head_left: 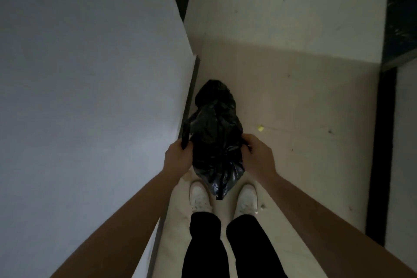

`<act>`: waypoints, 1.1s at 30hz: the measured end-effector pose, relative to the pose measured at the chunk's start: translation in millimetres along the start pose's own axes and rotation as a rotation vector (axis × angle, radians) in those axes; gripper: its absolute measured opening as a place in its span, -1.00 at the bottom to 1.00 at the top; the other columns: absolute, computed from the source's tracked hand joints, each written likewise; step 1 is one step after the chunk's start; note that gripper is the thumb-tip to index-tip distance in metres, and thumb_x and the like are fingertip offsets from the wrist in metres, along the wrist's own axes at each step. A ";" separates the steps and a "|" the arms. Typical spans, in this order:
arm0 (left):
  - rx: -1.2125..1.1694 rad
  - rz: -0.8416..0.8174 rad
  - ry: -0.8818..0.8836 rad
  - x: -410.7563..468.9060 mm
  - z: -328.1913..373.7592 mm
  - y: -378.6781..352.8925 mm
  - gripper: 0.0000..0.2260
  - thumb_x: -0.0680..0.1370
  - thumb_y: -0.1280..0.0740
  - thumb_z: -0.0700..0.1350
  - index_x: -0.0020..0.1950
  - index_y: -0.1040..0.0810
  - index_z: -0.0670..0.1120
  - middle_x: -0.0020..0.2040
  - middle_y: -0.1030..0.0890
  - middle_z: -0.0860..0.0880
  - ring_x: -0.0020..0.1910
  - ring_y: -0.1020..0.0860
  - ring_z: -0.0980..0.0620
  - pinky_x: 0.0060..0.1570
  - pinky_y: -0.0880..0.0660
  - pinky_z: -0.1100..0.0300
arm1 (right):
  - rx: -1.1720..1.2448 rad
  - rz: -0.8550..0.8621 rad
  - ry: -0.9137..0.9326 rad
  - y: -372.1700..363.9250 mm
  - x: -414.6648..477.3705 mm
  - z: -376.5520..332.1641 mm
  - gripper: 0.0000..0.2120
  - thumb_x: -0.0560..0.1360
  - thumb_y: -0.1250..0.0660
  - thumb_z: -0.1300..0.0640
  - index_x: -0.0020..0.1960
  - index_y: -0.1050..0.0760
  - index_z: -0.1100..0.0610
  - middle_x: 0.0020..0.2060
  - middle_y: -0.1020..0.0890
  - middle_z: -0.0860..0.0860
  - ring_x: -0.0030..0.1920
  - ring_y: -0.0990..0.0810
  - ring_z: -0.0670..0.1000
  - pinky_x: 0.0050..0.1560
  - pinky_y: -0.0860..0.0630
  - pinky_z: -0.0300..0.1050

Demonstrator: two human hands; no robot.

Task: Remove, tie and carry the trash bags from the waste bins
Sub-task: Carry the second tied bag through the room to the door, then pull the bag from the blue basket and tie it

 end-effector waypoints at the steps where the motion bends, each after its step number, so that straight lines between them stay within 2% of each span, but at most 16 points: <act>1: 0.004 -0.001 0.007 21.8 -10.8 -7.7 -0.82 0.59 -0.21 0.02 -0.16 -0.52 0.03 -0.15 -0.65 -0.09 -0.14 -0.63 -0.11 -0.03 -0.59 -0.03 | -0.005 -0.002 -0.013 -13.2 15.6 10.9 -0.68 0.61 -0.17 0.23 0.30 -0.54 0.07 0.10 -0.67 0.03 0.06 -0.61 0.02 -0.11 -0.31 -0.31; 3: -0.009 0.013 0.057 67.8 -39.7 -27.2 -0.84 0.53 -0.19 0.06 -0.07 -0.54 0.07 -0.05 -0.68 -0.11 -0.08 -0.66 -0.15 0.02 -0.62 -0.14 | -0.040 -0.036 -0.014 -51.1 49.5 35.4 -0.67 0.61 -0.16 0.25 0.31 -0.53 0.10 0.12 -0.66 0.07 0.10 -0.61 0.08 -0.10 -0.29 -0.30; 5: -0.038 0.048 0.114 115.5 -71.7 -46.6 -0.73 0.48 -0.18 0.05 0.05 -0.56 -0.02 -0.02 -0.67 -0.13 -0.07 -0.66 -0.16 0.00 -0.64 -0.16 | -0.076 -0.073 -0.017 -92.8 88.0 60.4 -0.65 0.60 -0.14 0.26 0.32 -0.52 0.11 0.13 -0.66 0.08 0.11 -0.60 0.10 -0.13 -0.27 -0.30; 7: -0.060 0.091 0.155 158.0 -97.9 -61.0 -0.65 0.44 -0.18 0.03 0.09 -0.57 -0.09 -0.03 -0.66 -0.16 -0.09 -0.66 -0.19 -0.03 -0.64 -0.16 | -0.090 -0.098 -0.006 -127.6 123.0 80.4 -0.63 0.61 -0.13 0.27 0.35 -0.51 0.11 0.16 -0.65 0.10 0.16 -0.59 0.12 -0.09 -0.28 -0.30; 10: -0.023 0.139 0.181 206.4 -130.5 -77.1 -0.62 0.43 -0.20 0.00 0.14 -0.58 -0.13 0.01 -0.65 -0.17 -0.01 -0.64 -0.21 0.05 -0.62 -0.16 | -0.116 -0.245 -0.033 -171.6 166.9 109.4 -0.59 0.65 -0.07 0.26 0.46 -0.41 0.12 0.30 -0.57 0.16 0.29 -0.52 0.17 0.19 -0.34 -0.22; 13: 0.032 0.177 0.168 220.6 -154.9 -87.6 -0.70 0.56 -0.23 -0.07 0.24 -0.53 -0.14 0.10 -0.62 -0.14 0.10 -0.60 -0.16 0.17 -0.56 -0.08 | -0.097 -0.349 -0.076 -197.3 178.3 134.4 -0.57 0.68 -0.02 0.20 0.54 -0.26 0.12 0.39 -0.48 0.16 0.33 -0.47 0.13 0.24 -0.34 -0.20; 15: 0.079 0.204 0.135 213.9 -163.2 -88.6 -0.69 0.63 -0.21 -0.06 0.34 -0.47 -0.14 0.20 -0.58 -0.10 0.17 -0.55 -0.08 0.23 -0.49 0.04 | -0.099 -0.327 -0.090 -196.4 167.5 141.8 -0.56 0.70 -0.03 0.14 0.58 -0.18 0.11 0.43 -0.44 0.15 0.31 -0.46 0.07 0.23 -0.29 -0.28; 17: 0.161 0.205 0.065 201.4 -158.0 -83.0 -0.66 0.67 -0.16 -0.02 0.38 -0.44 -0.13 0.26 -0.55 -0.09 0.23 -0.52 -0.06 0.22 -0.42 0.12 | -0.111 -0.293 -0.063 -182.0 153.4 138.1 -0.54 0.71 -0.05 0.10 0.59 -0.13 0.10 0.46 -0.40 0.12 0.39 -0.40 0.07 0.19 -0.20 -0.37; 18: 0.214 0.196 0.010 194.3 -146.3 -77.9 -0.65 0.68 -0.13 0.00 0.39 -0.44 -0.13 0.28 -0.53 -0.11 0.26 -0.50 -0.08 0.21 -0.38 0.14 | -0.142 -0.268 -0.031 -169.6 149.0 131.9 -0.53 0.71 -0.05 0.06 0.59 -0.11 0.09 0.48 -0.36 0.11 0.44 -0.35 0.09 0.26 -0.18 -0.34; 20: 0.311 0.210 -0.148 181.9 -108.6 -62.6 -0.63 0.70 -0.09 0.03 0.43 -0.41 -0.11 0.37 -0.48 -0.13 0.35 -0.44 -0.10 0.26 -0.29 0.16 | -0.244 -0.203 0.041 -134.5 148.6 109.1 -0.49 0.70 -0.03 -0.04 0.61 -0.06 0.04 0.54 -0.26 0.10 0.51 -0.26 0.13 0.45 -0.18 -0.08; 22: 0.404 0.266 -0.351 165.0 -52.5 -41.9 -0.59 0.70 -0.07 0.05 0.50 -0.35 -0.10 0.48 -0.39 -0.14 0.45 -0.34 -0.11 0.37 -0.23 0.09 | -0.361 -0.086 0.132 -89.1 152.1 72.5 -0.46 0.69 -0.01 -0.11 0.61 -0.05 0.02 0.57 -0.19 0.12 0.53 -0.21 0.18 0.46 -0.20 0.09; 24: 0.498 0.330 -0.537 140.0 14.5 -18.4 -0.54 0.70 -0.03 0.08 0.54 -0.30 -0.11 0.55 -0.29 -0.17 0.53 -0.24 -0.15 0.47 -0.19 -0.06 | -0.464 0.082 0.230 -32.1 148.6 22.5 -0.45 0.68 -0.01 -0.14 0.61 -0.08 0.04 0.57 -0.18 0.16 0.52 -0.22 0.22 0.44 -0.25 0.13; 27: 0.582 0.434 -0.783 81.1 130.0 21.8 -0.49 0.69 -0.01 0.11 0.57 -0.25 -0.12 0.59 -0.20 -0.21 0.56 -0.18 -0.20 0.48 -0.15 -0.11 | -0.550 0.295 0.337 68.4 122.8 -63.1 -0.42 0.67 -0.01 -0.17 0.60 -0.12 0.08 0.56 -0.18 0.21 0.51 -0.24 0.26 0.44 -0.28 0.17; 33: 0.682 0.677 -1.418 -116.9 410.7 117.1 -0.48 0.69 -0.05 0.09 0.53 -0.29 -0.21 0.54 -0.26 -0.32 0.47 -0.30 -0.34 0.38 -0.30 -0.23 | -0.616 0.708 0.584 336.7 5.7 -258.9 -0.40 0.65 -0.04 -0.19 0.60 -0.12 0.07 0.57 -0.14 0.20 0.53 -0.19 0.27 0.47 -0.25 0.20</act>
Point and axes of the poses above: each hand's wrist, its own x-axis towards the middle knuckle, its own y-axis out of the back of the hand, z = x × y, the point moved 3 cm from there along x, towards the middle knuckle
